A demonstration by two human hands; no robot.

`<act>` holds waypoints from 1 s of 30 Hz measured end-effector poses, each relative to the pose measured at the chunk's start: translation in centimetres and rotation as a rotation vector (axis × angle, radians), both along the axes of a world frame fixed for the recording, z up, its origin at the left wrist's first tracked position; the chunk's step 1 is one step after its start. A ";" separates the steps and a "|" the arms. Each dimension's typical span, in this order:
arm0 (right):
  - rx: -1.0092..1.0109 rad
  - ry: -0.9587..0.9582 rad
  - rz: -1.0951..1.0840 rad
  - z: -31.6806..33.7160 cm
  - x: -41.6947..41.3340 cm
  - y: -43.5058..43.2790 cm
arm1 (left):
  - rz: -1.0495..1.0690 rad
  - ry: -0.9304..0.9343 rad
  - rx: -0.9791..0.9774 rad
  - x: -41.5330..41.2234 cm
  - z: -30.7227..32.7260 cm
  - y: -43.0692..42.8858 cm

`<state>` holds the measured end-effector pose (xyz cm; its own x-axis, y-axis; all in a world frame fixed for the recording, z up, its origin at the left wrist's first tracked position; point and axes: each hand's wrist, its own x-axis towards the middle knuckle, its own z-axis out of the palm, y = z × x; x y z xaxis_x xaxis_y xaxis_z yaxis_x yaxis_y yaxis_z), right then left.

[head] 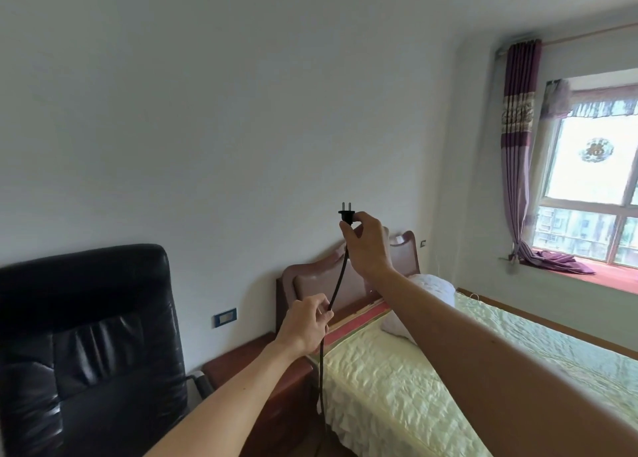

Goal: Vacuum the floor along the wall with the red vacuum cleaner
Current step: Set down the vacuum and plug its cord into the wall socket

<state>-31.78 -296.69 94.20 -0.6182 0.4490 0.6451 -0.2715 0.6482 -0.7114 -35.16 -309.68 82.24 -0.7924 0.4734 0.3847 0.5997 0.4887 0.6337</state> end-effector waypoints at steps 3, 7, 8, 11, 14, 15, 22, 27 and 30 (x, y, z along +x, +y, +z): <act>0.018 0.000 0.013 -0.4 -3.0 2.1 | 0.009 -0.010 0.002 -3.2 -0.5 2.2; 0.035 0.002 0.008 0.1 -7.8 5.8 | 0.022 -0.020 0.036 -8.2 -0.5 6.1; 0.039 0.005 0.002 0.3 -8.9 6.7 | 0.022 -0.019 0.045 -9.4 -0.4 7.2; 0.052 0.009 0.002 0.9 -11.9 9.6 | 0.004 -0.002 0.056 -12.3 0.0 10.5; 0.037 0.008 -0.007 0.9 -14.4 12.9 | -0.013 -0.004 0.043 -14.4 0.1 13.8; 0.029 0.003 -0.014 0.8 -15.2 14.1 | -0.011 -0.006 0.035 -15.0 0.2 14.9; -0.039 0.000 0.006 -0.5 -20.4 21.7 | -0.041 -0.051 0.017 -19.1 -0.6 21.9; -0.089 -0.031 0.052 -1.4 -24.5 27.2 | -0.042 -0.143 0.020 -21.7 -0.7 27.3; -0.131 -0.058 0.092 -1.5 -26.7 30.0 | -0.019 -0.173 0.045 -22.9 -0.9 30.2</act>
<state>-58.44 -266.73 92.65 -0.6954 0.4668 0.5463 -0.2811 0.5229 -0.8047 -58.02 -279.45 81.33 -0.8397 0.4743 0.2646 0.4886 0.4470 0.7493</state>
